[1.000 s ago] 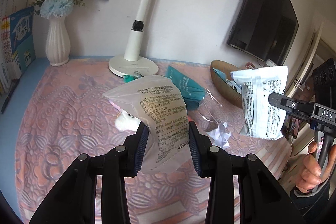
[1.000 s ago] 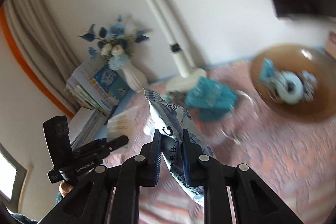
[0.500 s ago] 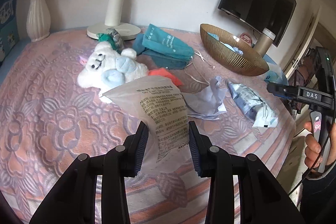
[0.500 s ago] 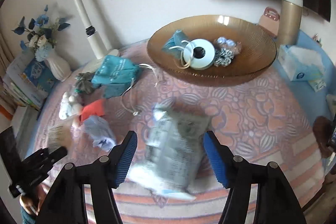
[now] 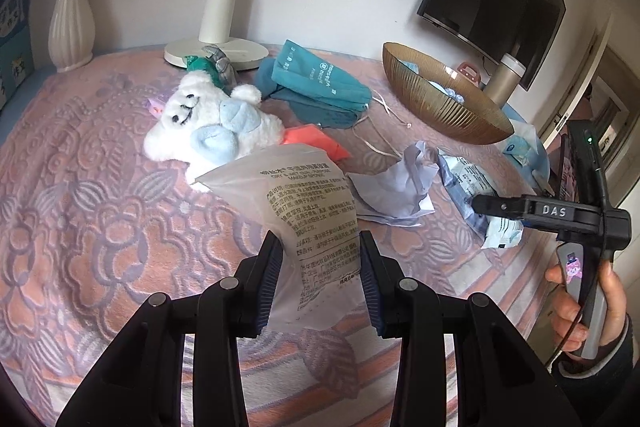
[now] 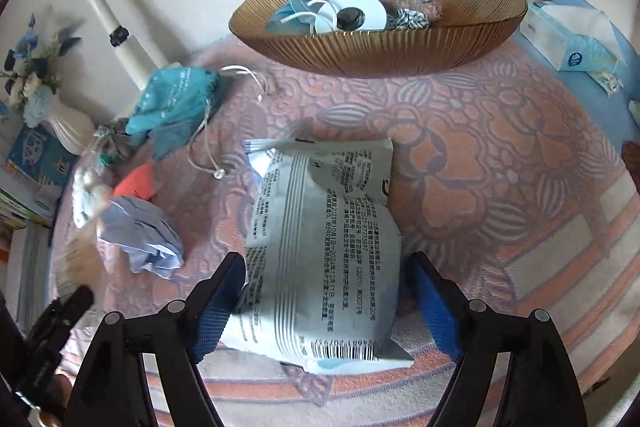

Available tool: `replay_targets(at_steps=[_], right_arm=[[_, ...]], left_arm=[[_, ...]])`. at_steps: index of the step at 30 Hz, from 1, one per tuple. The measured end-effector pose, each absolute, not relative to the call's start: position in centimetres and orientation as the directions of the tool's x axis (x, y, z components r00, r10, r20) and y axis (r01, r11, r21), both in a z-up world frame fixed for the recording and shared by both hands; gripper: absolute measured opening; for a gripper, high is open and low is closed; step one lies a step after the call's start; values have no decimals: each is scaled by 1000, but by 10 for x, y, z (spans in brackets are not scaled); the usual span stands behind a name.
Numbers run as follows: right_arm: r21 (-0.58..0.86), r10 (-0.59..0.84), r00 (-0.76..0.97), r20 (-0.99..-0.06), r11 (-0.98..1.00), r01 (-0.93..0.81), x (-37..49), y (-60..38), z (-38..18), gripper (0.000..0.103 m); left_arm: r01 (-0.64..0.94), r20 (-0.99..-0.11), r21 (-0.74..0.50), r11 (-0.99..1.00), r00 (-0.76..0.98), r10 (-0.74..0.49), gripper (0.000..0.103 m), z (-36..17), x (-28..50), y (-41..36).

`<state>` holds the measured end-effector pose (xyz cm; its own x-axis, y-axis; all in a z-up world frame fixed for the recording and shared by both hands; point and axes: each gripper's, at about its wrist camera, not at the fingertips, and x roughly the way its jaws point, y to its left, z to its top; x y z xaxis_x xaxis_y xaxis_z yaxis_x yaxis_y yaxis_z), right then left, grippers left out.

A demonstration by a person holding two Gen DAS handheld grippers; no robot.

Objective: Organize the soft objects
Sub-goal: 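Lift the clear bag and wipes packet and carry them toward the amber bowl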

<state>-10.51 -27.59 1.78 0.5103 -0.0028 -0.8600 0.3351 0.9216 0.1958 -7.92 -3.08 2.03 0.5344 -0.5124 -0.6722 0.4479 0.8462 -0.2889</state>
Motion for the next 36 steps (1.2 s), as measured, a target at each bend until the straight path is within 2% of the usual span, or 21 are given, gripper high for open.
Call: replay_targets(at_steps=[2,5,7,11,14,18,23,31,33,34,35,36], right_arm=[[171,-14,527,-850,939,300,-107,-270,19,65],[128,-42,548,-835,955,268,-112,-261,23,55],[118,-43,565,-824,962,245,-115,-257,29,53],[145,-24,622,-782,965,220,-121,-258,55,53],[145,-36,672,-739,966,212,-123,-267,84,53],[160,-72,736,-673,958,239,-117,-299,125,53],[215,-104,766,-634,928,304,-98,-346,159,53],[242,-113,752,-649,907,345,-54,-400,159,54],[244,-99,744,-661,909,337,-41,-408,152,55],[242,-91,740,-666,913,330,-35,-411,148,61],[239,-88,738,-669,915,326,-31,-415,145,67],[231,-100,735,-671,913,335,-29,-420,142,68]], left_arm=[[445,-673,-292,847,533,-512,35,20,-78,-31],[440,-677,-287,851,535,-505,35,19,-78,-32],[436,-681,-275,857,541,-494,35,21,-79,-34],[456,-661,-276,846,549,-512,35,39,-84,-39],[505,-617,-238,830,581,-531,35,73,-90,-53],[573,-570,-203,794,590,-571,35,116,-82,-87],[628,-553,-180,757,572,-606,35,151,-51,-148],[654,-582,-207,728,516,-629,35,151,6,-234],[651,-592,-208,730,510,-624,38,145,18,-248],[648,-592,-210,733,512,-622,47,143,23,-254],[635,-592,-205,745,526,-611,68,140,28,-258],[624,-592,-203,755,536,-602,80,138,34,-261]])
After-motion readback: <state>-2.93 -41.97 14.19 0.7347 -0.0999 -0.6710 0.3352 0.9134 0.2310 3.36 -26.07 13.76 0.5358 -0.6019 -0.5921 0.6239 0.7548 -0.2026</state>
